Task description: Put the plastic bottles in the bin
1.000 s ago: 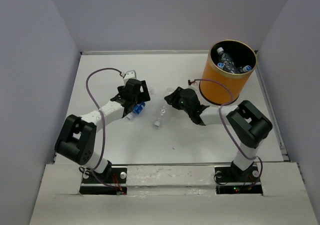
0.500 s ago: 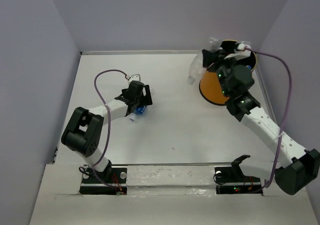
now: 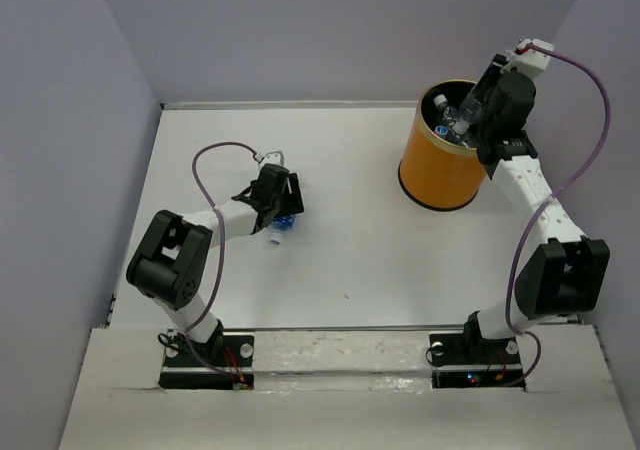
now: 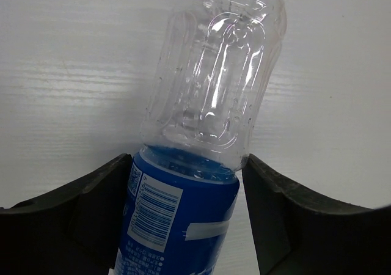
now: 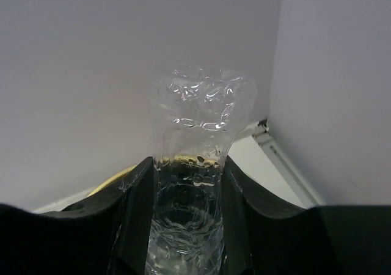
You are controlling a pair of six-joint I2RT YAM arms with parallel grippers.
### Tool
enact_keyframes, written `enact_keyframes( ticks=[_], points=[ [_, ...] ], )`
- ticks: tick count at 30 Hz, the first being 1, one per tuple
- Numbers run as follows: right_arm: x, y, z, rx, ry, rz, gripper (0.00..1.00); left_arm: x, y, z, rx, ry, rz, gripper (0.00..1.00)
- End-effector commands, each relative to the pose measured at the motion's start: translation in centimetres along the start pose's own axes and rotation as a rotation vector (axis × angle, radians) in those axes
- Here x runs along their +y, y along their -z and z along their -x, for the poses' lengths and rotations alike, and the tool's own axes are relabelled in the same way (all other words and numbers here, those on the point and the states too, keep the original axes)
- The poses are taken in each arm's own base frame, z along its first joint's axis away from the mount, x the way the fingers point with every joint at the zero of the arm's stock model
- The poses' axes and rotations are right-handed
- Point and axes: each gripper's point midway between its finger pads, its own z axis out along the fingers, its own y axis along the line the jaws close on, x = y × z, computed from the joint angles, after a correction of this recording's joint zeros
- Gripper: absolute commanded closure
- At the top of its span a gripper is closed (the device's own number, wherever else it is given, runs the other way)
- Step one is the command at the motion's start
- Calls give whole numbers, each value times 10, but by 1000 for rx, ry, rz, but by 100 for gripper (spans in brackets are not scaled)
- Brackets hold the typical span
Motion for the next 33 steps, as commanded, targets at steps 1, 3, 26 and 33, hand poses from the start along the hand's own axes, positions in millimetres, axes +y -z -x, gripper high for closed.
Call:
enact_keyframes(
  ticks=[1,3,26,33],
  points=[
    [-8,3,8,-14,38,-25,60,-29,32,21,-84,33,-152,53],
    [-7,6,1,16,47,-11,27,-46,52,34,-131,48,-233,53],
    [160,340,-37,554,-352,1422,3,-200,267,92,-388,-39,-1062,52],
    [174,339,-52,571,-395,1464,2,-213,264,74,-329,-81,-1108,52]
  ],
)
